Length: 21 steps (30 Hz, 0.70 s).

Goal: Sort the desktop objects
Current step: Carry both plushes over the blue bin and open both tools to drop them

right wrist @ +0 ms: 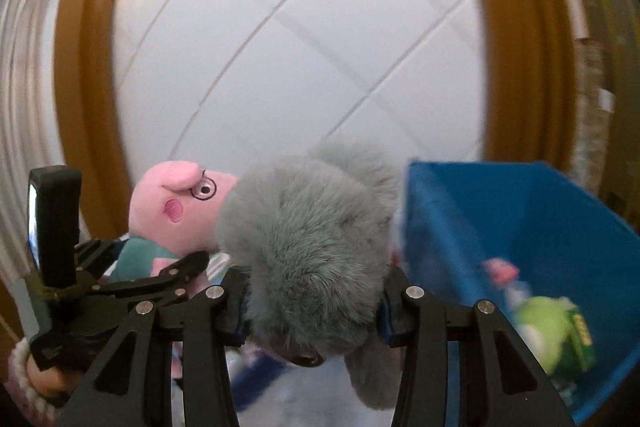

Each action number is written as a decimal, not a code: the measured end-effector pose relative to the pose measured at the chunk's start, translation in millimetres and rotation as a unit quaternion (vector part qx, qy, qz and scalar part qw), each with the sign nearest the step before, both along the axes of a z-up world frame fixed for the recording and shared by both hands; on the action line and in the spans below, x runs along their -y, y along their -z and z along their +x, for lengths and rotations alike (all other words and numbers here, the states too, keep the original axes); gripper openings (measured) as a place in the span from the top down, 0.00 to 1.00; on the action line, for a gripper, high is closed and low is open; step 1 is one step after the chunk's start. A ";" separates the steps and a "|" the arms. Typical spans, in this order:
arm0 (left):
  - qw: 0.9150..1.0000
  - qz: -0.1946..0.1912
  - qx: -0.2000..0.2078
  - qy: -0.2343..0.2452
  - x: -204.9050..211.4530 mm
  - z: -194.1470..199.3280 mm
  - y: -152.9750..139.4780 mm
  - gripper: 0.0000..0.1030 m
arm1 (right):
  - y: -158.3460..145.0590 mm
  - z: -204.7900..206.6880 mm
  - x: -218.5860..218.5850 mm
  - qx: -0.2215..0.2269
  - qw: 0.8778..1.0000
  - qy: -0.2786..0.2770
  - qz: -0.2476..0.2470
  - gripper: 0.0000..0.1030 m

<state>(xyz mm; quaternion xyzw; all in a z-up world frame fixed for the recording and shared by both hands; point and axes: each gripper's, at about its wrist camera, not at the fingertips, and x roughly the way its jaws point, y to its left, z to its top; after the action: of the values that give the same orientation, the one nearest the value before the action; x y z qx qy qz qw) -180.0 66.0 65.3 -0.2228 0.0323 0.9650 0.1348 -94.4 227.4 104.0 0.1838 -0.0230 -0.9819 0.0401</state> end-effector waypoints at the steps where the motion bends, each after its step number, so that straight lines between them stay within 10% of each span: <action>1: 1.000 0.002 -0.008 0.016 -19.4 -0.1 -8.0 0.34 | -5.4 7.4 -15.1 -0.006 1.000 0.014 -0.005 0.56; 12: 0.990 0.021 -0.060 0.125 -182.4 18.2 -59.8 0.33 | -36.4 66.0 -159.6 -0.057 0.987 0.149 -0.026 0.56; 21: 0.988 -0.002 0.010 0.151 -288.9 -2.8 -49.4 0.34 | -13.8 39.0 -254.3 -0.013 0.980 0.197 -0.017 0.56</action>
<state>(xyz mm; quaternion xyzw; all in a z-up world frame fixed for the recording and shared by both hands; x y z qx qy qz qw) -182.8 354.9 114.7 -0.2252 0.0667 0.9311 0.2791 -55.3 481.6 117.8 0.1625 -0.0744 -0.9723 -0.1508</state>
